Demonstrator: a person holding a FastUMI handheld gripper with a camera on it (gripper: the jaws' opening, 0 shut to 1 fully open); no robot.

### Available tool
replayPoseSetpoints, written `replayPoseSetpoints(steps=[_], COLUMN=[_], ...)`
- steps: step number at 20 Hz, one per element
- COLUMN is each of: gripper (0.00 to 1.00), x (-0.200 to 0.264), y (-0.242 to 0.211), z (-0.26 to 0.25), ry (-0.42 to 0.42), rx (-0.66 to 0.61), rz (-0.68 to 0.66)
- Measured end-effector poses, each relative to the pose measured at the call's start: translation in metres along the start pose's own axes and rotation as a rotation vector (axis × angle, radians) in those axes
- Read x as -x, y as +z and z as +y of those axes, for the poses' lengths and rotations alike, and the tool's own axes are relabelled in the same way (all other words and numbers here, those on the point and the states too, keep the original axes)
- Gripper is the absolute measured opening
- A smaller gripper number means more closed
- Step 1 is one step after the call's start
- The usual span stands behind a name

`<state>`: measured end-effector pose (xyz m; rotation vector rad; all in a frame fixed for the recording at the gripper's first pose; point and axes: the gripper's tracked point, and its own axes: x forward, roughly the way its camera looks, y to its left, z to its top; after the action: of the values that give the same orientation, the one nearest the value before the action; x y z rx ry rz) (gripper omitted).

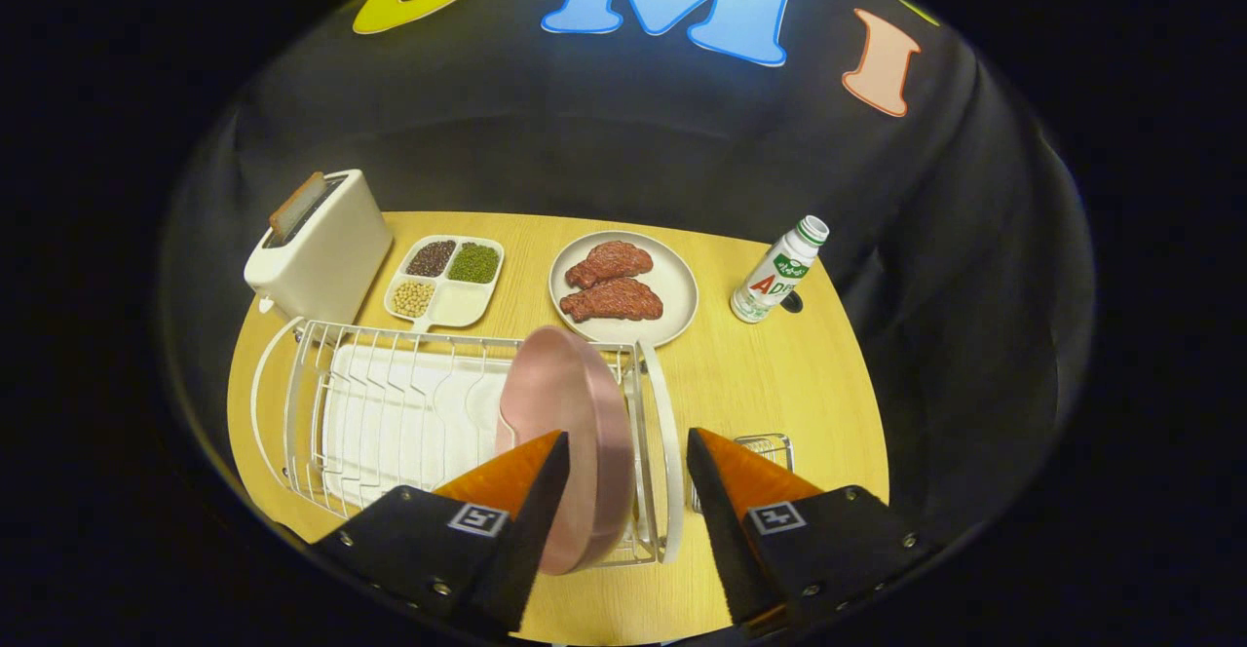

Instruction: Take the plate from the dish rack, then take the spoon from the basket and place it into the plate.

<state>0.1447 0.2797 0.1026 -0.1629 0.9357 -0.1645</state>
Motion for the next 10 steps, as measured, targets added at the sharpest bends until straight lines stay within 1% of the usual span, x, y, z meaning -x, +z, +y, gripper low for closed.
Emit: replayPoseSetpoints(steps=[2,3,4,5,7,8,10], gripper=[0.54,0.48,0.32,0.23,0.23,0.20,0.07], x=[-0.004,-0.009,-0.013,-0.013,-0.018,-0.018,-0.010], y=[-0.003,-0.006,-0.007,-0.010,-0.008,-0.007,-0.006], z=[-0.003,-0.003,-0.001,0.004,0.004,0.004,0.012], ry=[-0.033,-0.046,-0.047,-0.032,-0.028,-0.020,-0.042], rx=[-0.012,-0.017,-0.025,-0.038,-0.055,-0.060,-0.032], rz=[0.022,0.033,0.050,0.063,0.067,0.072,0.080])
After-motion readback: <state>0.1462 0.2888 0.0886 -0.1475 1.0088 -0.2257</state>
